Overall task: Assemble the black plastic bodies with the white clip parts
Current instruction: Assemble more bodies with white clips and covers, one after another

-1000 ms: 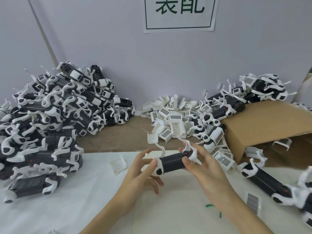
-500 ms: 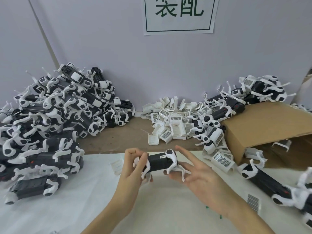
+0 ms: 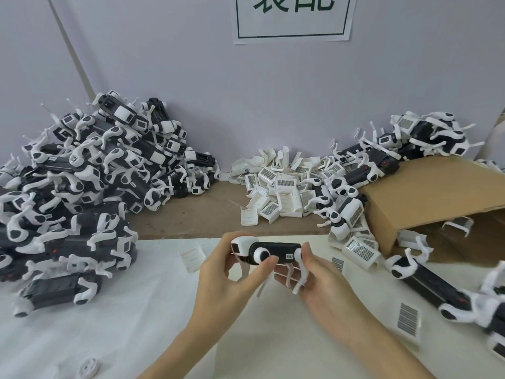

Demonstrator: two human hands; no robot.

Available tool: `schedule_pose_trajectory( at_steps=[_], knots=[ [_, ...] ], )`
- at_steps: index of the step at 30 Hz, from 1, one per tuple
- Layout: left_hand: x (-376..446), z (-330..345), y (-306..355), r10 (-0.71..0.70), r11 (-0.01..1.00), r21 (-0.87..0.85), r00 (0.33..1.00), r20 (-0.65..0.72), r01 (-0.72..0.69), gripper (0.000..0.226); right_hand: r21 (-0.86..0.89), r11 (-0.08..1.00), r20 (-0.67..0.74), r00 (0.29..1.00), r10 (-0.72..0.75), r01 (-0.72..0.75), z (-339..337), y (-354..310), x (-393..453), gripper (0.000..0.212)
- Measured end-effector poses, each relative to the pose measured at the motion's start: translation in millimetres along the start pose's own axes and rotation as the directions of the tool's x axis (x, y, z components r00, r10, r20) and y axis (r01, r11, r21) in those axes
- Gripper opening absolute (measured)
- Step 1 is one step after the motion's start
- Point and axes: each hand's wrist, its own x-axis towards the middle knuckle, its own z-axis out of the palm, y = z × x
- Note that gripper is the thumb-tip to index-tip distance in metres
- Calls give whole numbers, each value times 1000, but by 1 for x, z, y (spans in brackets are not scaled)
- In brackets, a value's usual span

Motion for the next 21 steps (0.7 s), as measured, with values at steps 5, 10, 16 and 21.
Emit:
schedule_pose_trajectory(
  at_steps=[5, 10, 16, 21],
  knots=[
    [-8, 9, 8, 33, 999, 26, 997, 73, -35, 36, 72, 992, -63, 992, 105, -100, 7, -4, -4, 61],
    [-12, 14, 17, 85, 996, 32, 992, 95, -89, 33, 21, 994, -6, 994, 105, -105, -1, -9, -6, 62],
    [-7, 10, 8, -23, 1000, 12, 995, 94, 22, 34, 87, 994, -56, 996, 76, -71, 1, -11, -5, 56],
    [10, -5, -2, -394, 900, -181, 918, 51, 396, 62, -71, 987, 0, 989, -147, 147, -2, -12, -3, 52]
  ],
)
